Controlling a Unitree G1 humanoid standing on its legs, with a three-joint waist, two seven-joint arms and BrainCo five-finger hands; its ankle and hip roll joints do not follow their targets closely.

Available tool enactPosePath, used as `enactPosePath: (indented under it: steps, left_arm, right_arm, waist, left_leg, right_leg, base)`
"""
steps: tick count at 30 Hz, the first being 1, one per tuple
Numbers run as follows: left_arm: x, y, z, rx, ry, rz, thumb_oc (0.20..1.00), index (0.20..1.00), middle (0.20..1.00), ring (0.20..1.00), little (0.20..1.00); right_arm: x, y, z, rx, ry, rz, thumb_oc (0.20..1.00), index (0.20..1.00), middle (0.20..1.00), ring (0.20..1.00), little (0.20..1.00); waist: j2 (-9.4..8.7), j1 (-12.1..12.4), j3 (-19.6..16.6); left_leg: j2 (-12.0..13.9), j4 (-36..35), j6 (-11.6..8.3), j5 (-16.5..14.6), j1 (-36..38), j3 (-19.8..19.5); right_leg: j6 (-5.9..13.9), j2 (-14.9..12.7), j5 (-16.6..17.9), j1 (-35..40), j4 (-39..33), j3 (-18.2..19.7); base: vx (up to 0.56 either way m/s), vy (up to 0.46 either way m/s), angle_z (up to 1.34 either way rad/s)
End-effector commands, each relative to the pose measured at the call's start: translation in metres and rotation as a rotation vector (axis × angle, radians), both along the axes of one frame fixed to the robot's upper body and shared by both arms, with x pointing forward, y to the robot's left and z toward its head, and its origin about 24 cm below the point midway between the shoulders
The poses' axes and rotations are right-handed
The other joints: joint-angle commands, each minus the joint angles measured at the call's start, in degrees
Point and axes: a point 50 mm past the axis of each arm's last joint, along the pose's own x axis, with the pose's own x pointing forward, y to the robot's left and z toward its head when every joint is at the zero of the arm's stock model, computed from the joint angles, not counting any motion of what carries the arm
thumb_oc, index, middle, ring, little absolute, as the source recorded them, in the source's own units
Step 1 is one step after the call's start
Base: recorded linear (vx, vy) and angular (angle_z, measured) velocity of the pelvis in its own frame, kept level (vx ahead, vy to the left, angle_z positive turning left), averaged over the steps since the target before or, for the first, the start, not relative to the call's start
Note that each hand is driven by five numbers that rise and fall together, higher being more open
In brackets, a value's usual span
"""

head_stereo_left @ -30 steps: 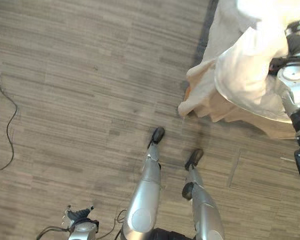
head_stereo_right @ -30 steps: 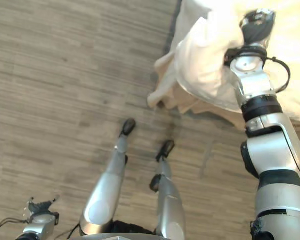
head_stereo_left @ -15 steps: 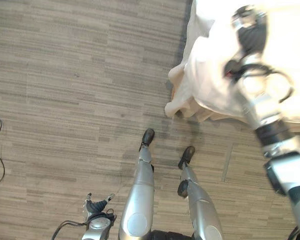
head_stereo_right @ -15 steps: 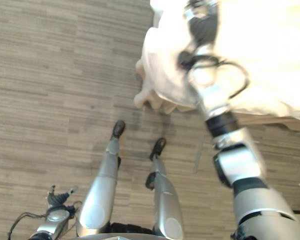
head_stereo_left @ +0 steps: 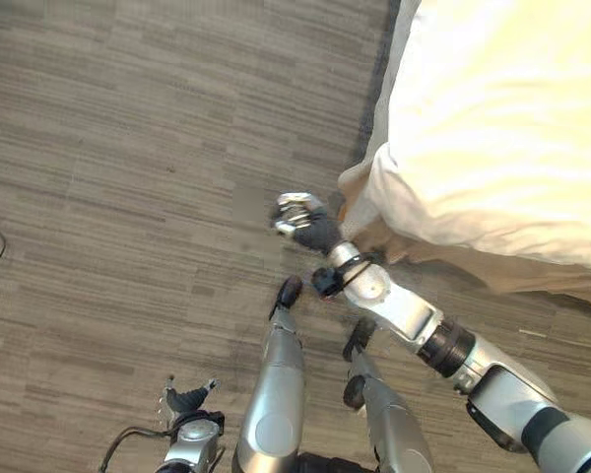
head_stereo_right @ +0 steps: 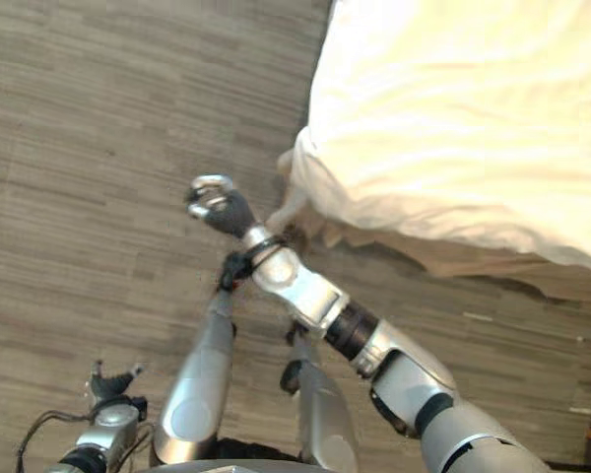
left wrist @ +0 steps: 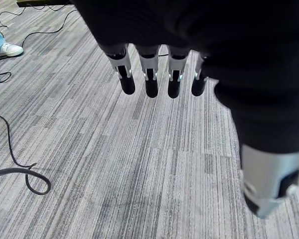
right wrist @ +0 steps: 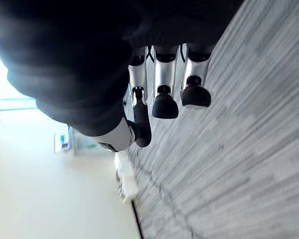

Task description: Tidy up the quilt and then pick up the clothes from the bed and put them into the laundry hamper.

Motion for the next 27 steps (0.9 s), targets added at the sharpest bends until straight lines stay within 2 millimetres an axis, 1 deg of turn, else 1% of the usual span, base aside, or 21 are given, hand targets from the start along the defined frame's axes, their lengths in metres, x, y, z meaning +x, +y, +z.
enactPosePath:
  steps: [1, 2, 4, 5, 6, 7, 9, 10, 12, 15, 16, 17, 20, 21, 22, 23, 24, 25, 26, 27]
  left_arm:
    - [-0.047, 0.020, -0.011, 0.086, 0.150, 0.022, 1.000, 1.000, 1.000, 1.000, 1.000]
    - [-0.050, 0.024, -0.010, 0.104, 0.162, 0.020, 1.000, 1.000, 1.000, 1.000, 1.000]
    - [-0.051, 0.030, -0.007, 0.130, 0.184, 0.015, 1.000, 1.000, 1.000, 1.000, 1.000]
    - [-0.052, 0.036, -0.005, 0.138, 0.196, 0.016, 1.000, 1.000, 1.000, 1.000, 1.000]
    - [-0.053, 0.039, -0.004, 0.137, 0.203, 0.017, 1.000, 1.000, 1.000, 1.000, 1.000]
    - [-0.055, 0.042, -0.004, 0.128, 0.208, 0.025, 1.000, 1.000, 1.000, 1.000, 1.000]
    - [-0.059, 0.044, -0.004, 0.103, 0.209, 0.046, 1.000, 1.000, 1.000, 1.000, 1.000]
    - [-0.060, 0.045, -0.004, 0.097, 0.206, 0.051, 1.000, 1.000, 1.000, 1.000, 1.000]
    - [-0.062, 0.046, -0.004, 0.097, 0.199, 0.050, 1.000, 1.000, 1.000, 1.000, 1.000]
    - [-0.059, 0.045, -0.003, 0.102, 0.186, 0.033, 1.000, 1.000, 1.000, 1.000, 1.000]
    - [-0.059, 0.044, -0.003, 0.101, 0.185, 0.032, 1.000, 1.000, 1.000, 1.000, 1.000]
    - [-0.058, 0.040, -0.004, 0.091, 0.171, 0.017, 1.000, 1.000, 1.000, 1.000, 1.000]
    - [-0.060, 0.034, -0.007, 0.061, 0.155, 0.010, 1.000, 1.000, 1.000, 1.000, 1.000]
    - [-0.060, 0.033, -0.007, 0.056, 0.153, 0.011, 1.000, 1.000, 1.000, 1.000, 1.000]
    - [-0.061, 0.030, -0.008, 0.044, 0.143, 0.010, 1.000, 1.000, 1.000, 1.000, 1.000]
    - [-0.061, 0.029, -0.009, 0.039, 0.139, 0.008, 1.000, 1.000, 1.000, 1.000, 1.000]
    - [-0.062, 0.026, -0.010, 0.031, 0.133, 0.006, 1.000, 1.000, 1.000, 1.000, 1.000]
    - [-0.062, 0.025, -0.010, 0.031, 0.133, 0.006, 1.000, 1.000, 1.000, 1.000, 1.000]
    - [-0.063, 0.020, -0.013, 0.019, 0.135, 0.007, 1.000, 1.000, 1.000, 1.000, 1.000]
    - [-0.064, 0.019, -0.014, 0.018, 0.136, 0.007, 1.000, 1.000, 1.000, 1.000, 1.000]
  right_arm:
    - [0.012, -0.049, 0.061, 0.200, -0.275, -0.192, 0.200, 0.200, 0.200, 0.200, 0.200]
    - [0.018, -0.073, 0.074, 0.207, -0.328, -0.266, 0.200, 0.200, 0.200, 0.200, 0.200]
    - [0.024, -0.108, 0.099, 0.212, -0.411, -0.389, 0.200, 0.200, 0.200, 0.200, 0.200]
    - [0.024, -0.133, 0.118, 0.199, -0.472, -0.468, 0.200, 0.200, 0.200, 0.200, 0.200]
    - [0.024, -0.146, 0.129, 0.190, -0.502, -0.509, 0.200, 0.200, 0.200, 0.200, 0.200]
    - [0.022, -0.159, 0.140, 0.176, -0.528, -0.544, 0.200, 0.200, 0.200, 0.200, 0.200]
    - [0.018, -0.174, 0.155, 0.146, -0.558, -0.592, 0.200, 0.200, 0.200, 0.200, 0.200]
    - [0.017, -0.178, 0.158, 0.140, -0.562, -0.603, 0.200, 0.200, 0.200, 0.200, 0.200]
    - [0.017, -0.192, 0.166, 0.102, -0.549, -0.670, 0.200, 0.200, 0.200, 0.200, 0.200]
    - [0.025, -0.208, 0.168, 0.052, -0.483, -0.756, 0.200, 0.200, 0.200, 0.200, 0.200]
    - [0.026, -0.209, 0.168, 0.047, -0.473, -0.763, 0.200, 0.200, 0.200, 0.200, 0.200]
    - [0.033, -0.220, 0.166, 0.015, -0.430, -0.814, 0.200, 0.200, 0.200, 0.200, 0.200]
    - [0.044, -0.242, 0.155, -0.035, -0.333, -0.916, 0.200, 0.200, 0.200, 0.200, 0.200]
    - [0.045, -0.246, 0.153, -0.043, -0.321, -0.936, 0.200, 0.200, 0.200, 0.200, 0.200]
    - [0.048, -0.259, 0.143, -0.064, -0.268, -1.002, 0.200, 0.200, 0.200, 0.200, 0.200]
    - [0.049, -0.263, 0.138, -0.065, -0.250, -1.021, 0.200, 0.200, 0.200, 0.200, 0.200]
    - [0.050, -0.270, 0.128, -0.036, -0.200, -1.050, 0.200, 0.200, 0.200, 0.200, 0.200]
    - [0.050, -0.271, 0.127, -0.028, -0.192, -1.054, 0.200, 0.200, 0.200, 0.200, 0.200]
    - [0.049, -0.283, 0.110, -0.003, -0.123, -1.086, 0.200, 0.200, 0.200, 0.200, 0.200]
    - [0.049, -0.286, 0.106, -0.008, -0.109, -1.095, 0.200, 0.200, 0.200, 0.200, 0.200]
  waist:
    - [-1.91, 1.05, 0.23]
    - [-2.19, 1.07, 0.23]
    - [-2.58, 0.90, 0.23]
    - [-2.66, 0.69, 0.23]
    - [-2.60, 0.51, 0.23]
    - [-2.48, 0.20, 0.23]
    - [-2.19, -0.35, 0.23]
    - [-2.12, -0.53, 0.23]
    - [-1.87, -1.18, 0.23]
    - [-1.13, -1.72, 0.23]
    - [-1.05, -1.78, 0.23]
    - [-0.05, -1.96, 0.23]
    - [1.76, -1.85, 0.23]
    - [2.00, -1.89, 0.23]
    - [2.76, -2.05, 0.23]
    - [3.07, -2.16, 0.23]
    - [3.56, -2.38, 0.23]
    - [3.60, -2.40, 0.23]
    - [4.16, -2.89, 0.23]
    - [4.27, -3.01, 0.23]
  left_leg:
    - [-1.65, -2.43, 3.00, -6.36, 5.60, -0.35]
    - [-1.33, -2.66, 2.90, -6.48, 6.52, -0.20]
    - [-0.93, -2.97, 2.78, -6.42, 7.32, 0.01]
    - [-0.63, -3.06, 2.68, -6.29, 7.48, 0.15]
    - [-0.40, -3.11, 2.60, -6.20, 7.51, 0.20]
    - [-0.19, -3.05, 2.54, -6.16, 7.38, 0.22]
    - [-0.09, -2.88, 2.58, -6.11, 6.80, 0.09]
    - [-0.07, -2.79, 2.61, -6.07, 6.46, 0.06]
    - [-0.02, -2.17, 2.70, -5.86, 4.42, -0.09]
    - [-0.28, -1.50, 2.69, -5.21, 1.29, -0.51]
    - [-0.29, -1.44, 2.68, -5.16, 1.07, -0.55]
    - [-0.66, -1.28, 2.65, -4.64, -1.02, -0.90]
    - [-0.95, -1.27, 2.66, -4.23, -3.72, -1.01]
    - [-1.01, -1.23, 2.67, -4.14, -4.17, -1.03]
    - [-1.23, -1.11, 2.67, -3.81, -5.67, -1.12]
    - [-1.32, -1.07, 2.70, -3.73, -6.14, -1.09]
    - [-1.45, -1.06, 2.73, -3.64, -6.70, -0.99]
    - [-1.46, -1.05, 2.73, -3.64, -6.74, -0.98]
    - [-1.40, -1.19, 2.71, -3.66, -6.80, -0.54]
    - [-1.41, -1.22, 2.71, -3.67, -6.79, -0.45]
  right_leg:
    - [5.73, -2.70, -2.62, 5.17, 2.73, -1.20]
    - [5.95, -2.60, -2.50, 6.17, 2.34, -1.03]
    - [6.24, -2.51, -2.21, 7.07, 1.82, -0.88]
    - [6.41, -2.51, -2.07, 7.24, 1.65, -0.74]
    - [6.45, -2.44, -1.98, 7.14, 1.63, -0.66]
    - [6.45, -2.34, -1.95, 6.85, 1.71, -0.59]
    - [6.30, -2.13, -1.97, 5.97, 1.94, -0.38]
    - [6.23, -2.07, -1.96, 5.54, 2.03, -0.33]
    - [5.83, -1.80, -1.94, 3.52, 2.41, -0.32]
    - [5.25, -1.67, -1.88, 0.61, 2.89, -0.25]
    - [5.21, -1.67, -1.89, 0.39, 2.95, -0.27]
    - [4.77, -1.73, -1.92, -1.74, 3.46, -0.54]
    - [4.10, -1.85, -2.31, -5.01, 4.79, -1.05]
    - [4.00, -1.89, -2.37, -5.56, 5.03, -1.12]
    - [3.61, -1.90, -2.52, -7.35, 5.75, -1.33]
    - [3.45, -1.92, -2.55, -7.93, 5.91, -1.37]
    - [3.17, -1.84, -2.71, -8.73, 6.21, -1.35]
    - [3.15, -1.83, -2.73, -8.79, 6.25, -1.35]
    - [2.77, -1.77, -3.06, -9.35, 6.66, -1.33]
    - [2.70, -1.76, -3.11, -9.46, 6.76, -1.30]
  base:
    - [0.07, -0.094, -0.04]
    - [0.08, -0.111, -0.06]
    - [0.07, -0.128, -0.06]
    - [0.04, -0.107, -0.09]
    - [0.02, -0.090, -0.18]
    - [0.01, -0.054, -0.22]
    - [0.00, -0.028, -0.22]
    - [-0.01, -0.046, -0.14]
    - [0.00, -0.077, -0.08]
    - [-0.01, -0.062, -0.12]
    - [-0.02, -0.025, -0.08]
    - [-0.02, -0.017, -0.05]
    - [-0.01, -0.040, 0.00]
    - [-0.03, -0.025, 0.10]
    - [-0.04, -0.009, 0.11]
    - [-0.05, 0.010, 0.09]
    - [0.00, 0.000, 0.00]
    - [-0.03, 0.045, -0.04]
    - [-0.02, 0.044, -0.05]
    - [-0.03, 0.085, -0.05]
